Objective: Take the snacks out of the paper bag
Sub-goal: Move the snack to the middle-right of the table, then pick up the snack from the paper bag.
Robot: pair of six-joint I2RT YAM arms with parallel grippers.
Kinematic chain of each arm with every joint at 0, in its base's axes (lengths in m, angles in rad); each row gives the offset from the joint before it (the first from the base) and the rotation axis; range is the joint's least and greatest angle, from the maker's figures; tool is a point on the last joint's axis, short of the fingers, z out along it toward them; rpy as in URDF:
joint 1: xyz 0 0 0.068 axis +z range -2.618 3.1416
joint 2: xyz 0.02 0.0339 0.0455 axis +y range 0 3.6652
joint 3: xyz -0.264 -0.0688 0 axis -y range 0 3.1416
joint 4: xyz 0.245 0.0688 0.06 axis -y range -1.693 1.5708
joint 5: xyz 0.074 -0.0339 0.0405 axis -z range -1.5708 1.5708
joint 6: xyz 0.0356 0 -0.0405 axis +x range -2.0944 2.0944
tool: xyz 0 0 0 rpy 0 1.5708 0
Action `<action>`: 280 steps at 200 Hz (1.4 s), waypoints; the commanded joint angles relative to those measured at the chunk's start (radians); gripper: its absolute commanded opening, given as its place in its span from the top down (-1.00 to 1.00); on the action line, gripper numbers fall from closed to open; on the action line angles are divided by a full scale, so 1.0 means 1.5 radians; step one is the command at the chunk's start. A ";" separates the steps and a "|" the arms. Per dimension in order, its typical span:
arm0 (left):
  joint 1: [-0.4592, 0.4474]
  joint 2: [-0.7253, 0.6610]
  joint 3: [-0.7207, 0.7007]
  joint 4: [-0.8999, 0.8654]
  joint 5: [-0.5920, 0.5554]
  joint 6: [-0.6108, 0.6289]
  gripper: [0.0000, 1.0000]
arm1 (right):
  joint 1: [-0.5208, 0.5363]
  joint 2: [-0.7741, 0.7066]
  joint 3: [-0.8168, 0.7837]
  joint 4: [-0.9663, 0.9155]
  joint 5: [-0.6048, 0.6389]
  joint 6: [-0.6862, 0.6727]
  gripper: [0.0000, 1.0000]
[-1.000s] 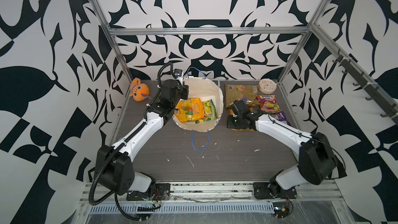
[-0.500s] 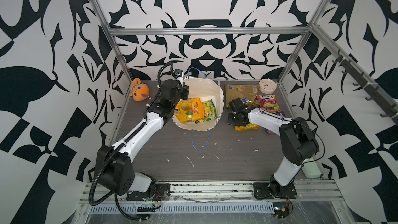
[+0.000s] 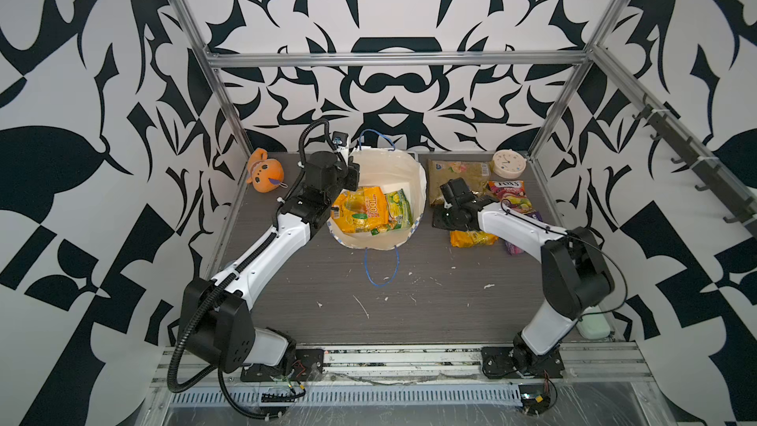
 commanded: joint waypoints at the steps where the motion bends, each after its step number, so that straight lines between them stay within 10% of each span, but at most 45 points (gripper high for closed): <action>1: 0.001 -0.028 0.011 0.037 0.045 0.009 1.00 | 0.010 -0.167 0.016 0.052 0.036 -0.040 1.00; 35: 0.000 -0.047 -0.006 0.041 0.090 0.013 1.00 | 0.044 -0.358 -0.044 0.200 -0.031 -0.105 1.00; 72: -0.008 -0.072 -0.044 0.066 0.140 0.007 1.00 | 0.150 -0.306 -0.010 0.208 -0.155 -0.166 1.00; 134: -0.020 -0.110 -0.065 0.064 0.150 0.018 1.00 | 0.291 -0.112 -0.041 0.321 -0.057 -0.173 1.00; 196: -0.027 -0.136 -0.089 0.083 0.176 0.027 1.00 | 0.278 0.069 0.117 0.171 0.151 -0.146 1.00; 235: -0.027 -0.147 -0.114 0.098 0.207 0.035 1.00 | 0.201 0.113 0.145 0.128 0.116 -0.083 1.00; 280: -0.036 -0.154 -0.115 0.111 0.243 0.038 1.00 | 0.171 0.124 0.157 0.145 0.072 -0.074 0.05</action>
